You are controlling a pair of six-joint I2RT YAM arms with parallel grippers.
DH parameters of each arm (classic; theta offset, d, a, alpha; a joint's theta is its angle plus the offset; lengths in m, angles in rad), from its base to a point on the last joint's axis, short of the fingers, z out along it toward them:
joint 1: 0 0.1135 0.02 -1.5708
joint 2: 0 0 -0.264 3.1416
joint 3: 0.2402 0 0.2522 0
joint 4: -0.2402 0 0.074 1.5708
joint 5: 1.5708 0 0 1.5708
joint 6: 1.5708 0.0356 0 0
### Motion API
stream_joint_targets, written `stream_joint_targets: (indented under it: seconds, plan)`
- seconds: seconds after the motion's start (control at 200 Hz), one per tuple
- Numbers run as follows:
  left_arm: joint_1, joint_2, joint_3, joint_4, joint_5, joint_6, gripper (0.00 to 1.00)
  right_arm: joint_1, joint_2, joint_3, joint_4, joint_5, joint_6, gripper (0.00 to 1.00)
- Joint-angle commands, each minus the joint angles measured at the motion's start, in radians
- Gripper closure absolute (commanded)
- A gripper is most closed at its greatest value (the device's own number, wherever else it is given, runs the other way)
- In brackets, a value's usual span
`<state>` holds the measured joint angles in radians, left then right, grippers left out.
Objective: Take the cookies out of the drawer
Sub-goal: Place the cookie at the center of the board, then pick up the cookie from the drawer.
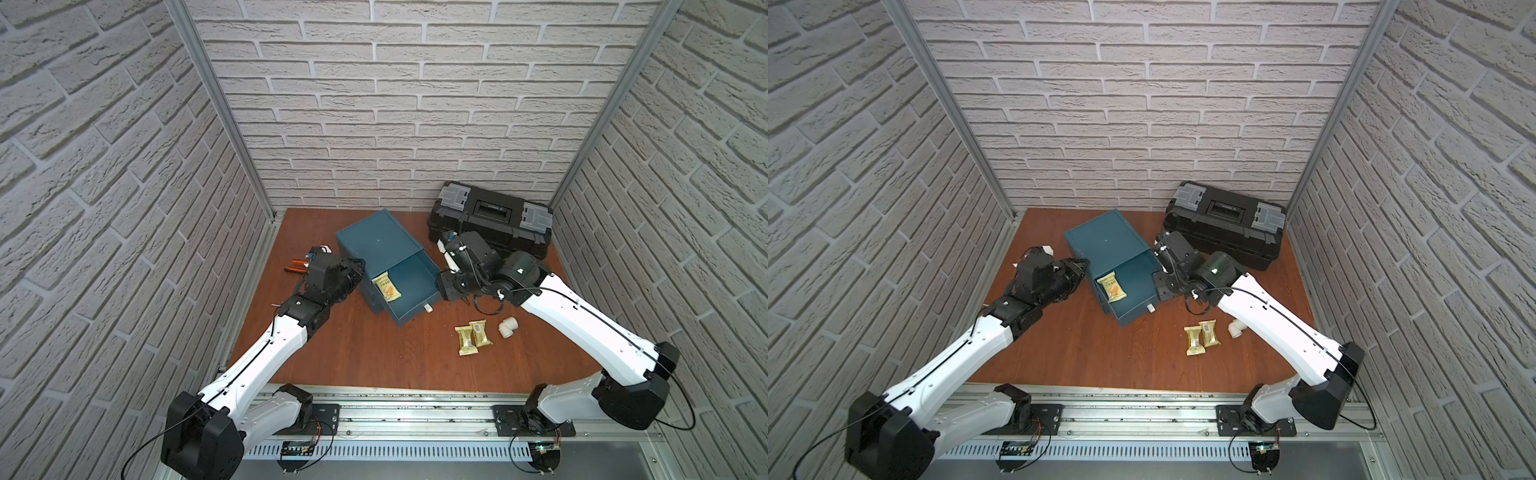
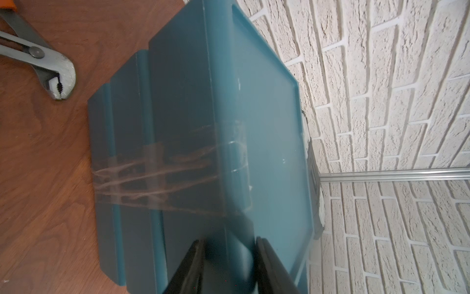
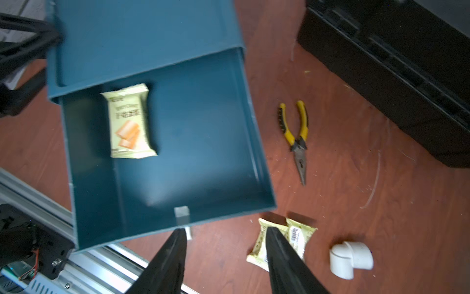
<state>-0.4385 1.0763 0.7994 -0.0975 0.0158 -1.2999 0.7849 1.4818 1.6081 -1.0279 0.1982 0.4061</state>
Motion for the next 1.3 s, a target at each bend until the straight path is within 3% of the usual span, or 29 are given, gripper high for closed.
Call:
stream_joint_targets:
  seconds: [0.0,0.215,0.64,0.905,1.18,1.295]
  plan:
    - [-0.003,-0.003,-0.024,-0.065,0.023,0.002,0.64,0.044,0.103,0.069,0.036,-0.024,-0.013,0.43]
    - [-0.003,-0.007,-0.026,-0.074,0.021,0.002,0.64,0.086,0.288,0.197,0.065,-0.056,-0.029,0.41]
    - [-0.002,-0.004,-0.022,-0.073,0.023,0.002,0.64,0.089,0.433,0.255,0.116,-0.093,-0.036,0.4]
    - [-0.003,-0.006,-0.021,-0.085,0.019,0.001,0.64,0.085,0.45,0.25,0.104,-0.043,-0.027,0.48]
    - [-0.003,-0.007,-0.022,-0.082,0.02,0.001,0.64,0.029,0.361,0.159,0.08,0.021,-0.033,0.58]
    - [-0.003,-0.007,-0.022,-0.081,0.02,0.001,0.64,0.027,0.331,0.158,0.087,0.005,-0.06,0.56]
